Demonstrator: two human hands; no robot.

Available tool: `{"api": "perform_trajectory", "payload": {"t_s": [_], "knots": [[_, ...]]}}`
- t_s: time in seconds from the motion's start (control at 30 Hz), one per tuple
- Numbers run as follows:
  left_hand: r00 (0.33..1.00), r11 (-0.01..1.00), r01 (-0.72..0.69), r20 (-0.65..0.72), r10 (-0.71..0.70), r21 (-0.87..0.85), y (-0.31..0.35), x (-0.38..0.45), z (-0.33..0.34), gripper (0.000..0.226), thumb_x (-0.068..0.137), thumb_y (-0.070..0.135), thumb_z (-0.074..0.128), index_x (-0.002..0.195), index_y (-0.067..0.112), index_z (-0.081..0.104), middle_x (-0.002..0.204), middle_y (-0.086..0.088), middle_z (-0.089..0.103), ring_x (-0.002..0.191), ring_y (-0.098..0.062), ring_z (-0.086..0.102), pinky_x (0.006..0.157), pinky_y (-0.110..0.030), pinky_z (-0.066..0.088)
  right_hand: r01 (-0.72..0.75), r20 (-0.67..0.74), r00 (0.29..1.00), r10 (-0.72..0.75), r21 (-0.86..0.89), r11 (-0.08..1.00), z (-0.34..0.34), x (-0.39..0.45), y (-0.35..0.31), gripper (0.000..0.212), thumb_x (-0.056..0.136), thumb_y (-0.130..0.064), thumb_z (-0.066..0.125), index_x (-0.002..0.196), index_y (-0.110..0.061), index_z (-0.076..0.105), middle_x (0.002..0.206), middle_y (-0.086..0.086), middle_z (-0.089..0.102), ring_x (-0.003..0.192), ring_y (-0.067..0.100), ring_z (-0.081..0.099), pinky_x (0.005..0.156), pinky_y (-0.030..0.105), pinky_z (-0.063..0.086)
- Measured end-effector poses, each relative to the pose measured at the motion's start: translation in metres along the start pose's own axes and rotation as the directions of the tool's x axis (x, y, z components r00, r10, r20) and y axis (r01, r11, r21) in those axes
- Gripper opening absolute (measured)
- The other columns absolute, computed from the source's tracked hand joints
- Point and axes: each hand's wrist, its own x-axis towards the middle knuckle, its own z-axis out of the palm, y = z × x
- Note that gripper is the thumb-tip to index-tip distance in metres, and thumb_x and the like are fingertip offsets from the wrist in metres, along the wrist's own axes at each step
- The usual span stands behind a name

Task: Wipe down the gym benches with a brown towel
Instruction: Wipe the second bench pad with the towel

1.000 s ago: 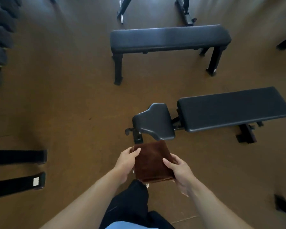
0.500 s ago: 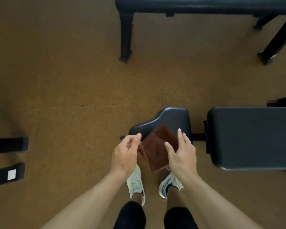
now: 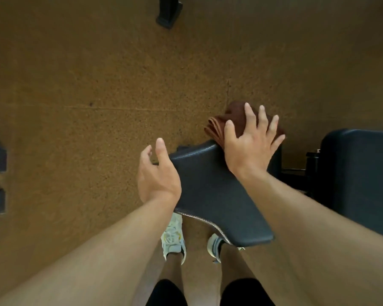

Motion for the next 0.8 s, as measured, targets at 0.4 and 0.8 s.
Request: {"api": "perform_trajectory", "payload": {"t_s": [0.4,0.8], "knots": [[0.990,0.991,-0.105,-0.081,0.112,0.087,-0.001,-0.003,0.005,0.064,0.093,0.059,0.026,0.129,0.023,0.064,0.127,0.000,0.069,0.121,-0.023,0.058,0.099,-0.036,0.039,0.105,0.038,0.993,-0.109,0.085,0.991,0.026,-0.097,0.010,0.083,0.086,-0.048,0.036,0.164,-0.031,0.015,0.176,0.002,-0.005,0.161,0.026,-0.019,0.126,0.065,-0.008],[0.971,0.989,-0.145,-0.190,0.146,0.018,-0.001,-0.006,0.007,0.065,0.094,0.050,0.025,0.150,0.025,0.048,0.144,0.004,0.061,0.133,-0.018,0.054,0.104,-0.027,0.035,0.640,0.477,0.750,-0.459,-0.345,0.687,-0.024,0.040,-0.044,0.058,0.095,-0.075,0.033,0.099,-0.035,0.074,0.099,-0.007,0.073,0.103,0.022,0.066,0.083,0.039,0.040]]}}
